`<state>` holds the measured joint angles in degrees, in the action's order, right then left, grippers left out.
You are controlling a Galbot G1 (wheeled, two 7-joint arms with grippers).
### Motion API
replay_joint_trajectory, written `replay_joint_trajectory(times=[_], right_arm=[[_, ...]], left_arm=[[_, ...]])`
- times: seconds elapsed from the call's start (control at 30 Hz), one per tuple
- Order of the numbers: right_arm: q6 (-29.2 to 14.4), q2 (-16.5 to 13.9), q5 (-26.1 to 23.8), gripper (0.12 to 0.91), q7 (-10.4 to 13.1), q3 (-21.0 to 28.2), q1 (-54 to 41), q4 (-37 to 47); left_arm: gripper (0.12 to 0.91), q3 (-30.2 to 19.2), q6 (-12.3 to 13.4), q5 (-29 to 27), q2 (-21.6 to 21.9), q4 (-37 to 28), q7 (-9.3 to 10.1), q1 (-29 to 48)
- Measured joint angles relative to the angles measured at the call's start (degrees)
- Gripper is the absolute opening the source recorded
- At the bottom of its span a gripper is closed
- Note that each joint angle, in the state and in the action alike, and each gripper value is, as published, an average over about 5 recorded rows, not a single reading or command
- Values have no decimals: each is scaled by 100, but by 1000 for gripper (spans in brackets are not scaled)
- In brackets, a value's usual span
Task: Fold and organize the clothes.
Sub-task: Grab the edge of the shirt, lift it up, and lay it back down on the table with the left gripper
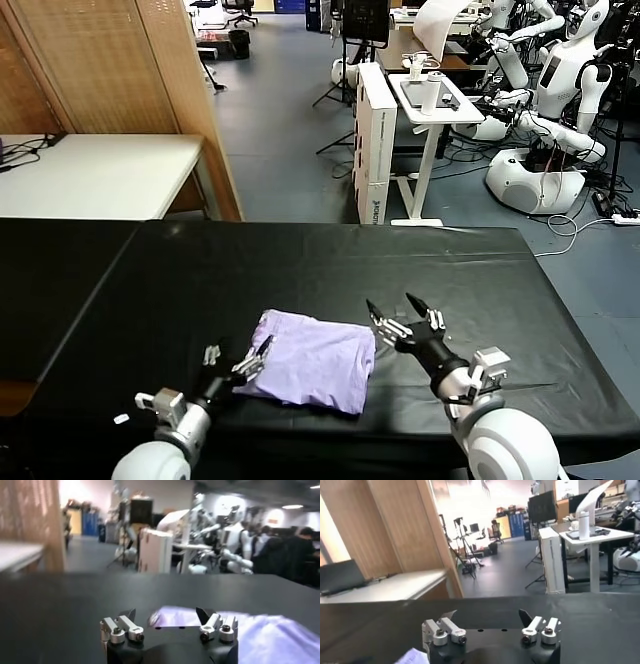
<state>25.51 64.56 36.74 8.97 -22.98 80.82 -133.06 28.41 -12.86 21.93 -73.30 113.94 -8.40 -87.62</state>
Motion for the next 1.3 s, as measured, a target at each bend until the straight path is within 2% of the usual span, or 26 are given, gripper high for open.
replay_joint_trajectory(times=[0.37,0.47,0.57,0.67,0.8,0.9,1.0,1.17,1.3], right_arm=[[16,11,8,907,5,-27,41,-100],[18,11,8,907,9,-37,49,-98],[20,11,8,907,15,-43,53,-90],[21,13,6,907,21,-46,54,-75],[23,29,1,907,34,-49,64,-60],[23,37,-2,907,46,-59,82,-63],[23,42,-3,907,53,-80,100,-67],[23,63,-5,907,63,-118,114,-71],[20,58,-4,907,69,-178,138,-83]], left_arm=[[906,-54,-428,544,-139,-183,-5,23],[881,-71,-548,757,-146,-156,-7,32],[785,-93,-653,916,-167,-130,-9,38],[616,-135,-739,1015,-190,-104,-11,44],[353,-178,-774,1064,-213,-88,-20,75],[219,-170,-753,1076,-220,-75,-18,105],[202,-116,-725,1083,-199,-14,43,120],[201,58,-730,1012,-78,245,343,168],[201,334,-661,569,55,505,562,263]])
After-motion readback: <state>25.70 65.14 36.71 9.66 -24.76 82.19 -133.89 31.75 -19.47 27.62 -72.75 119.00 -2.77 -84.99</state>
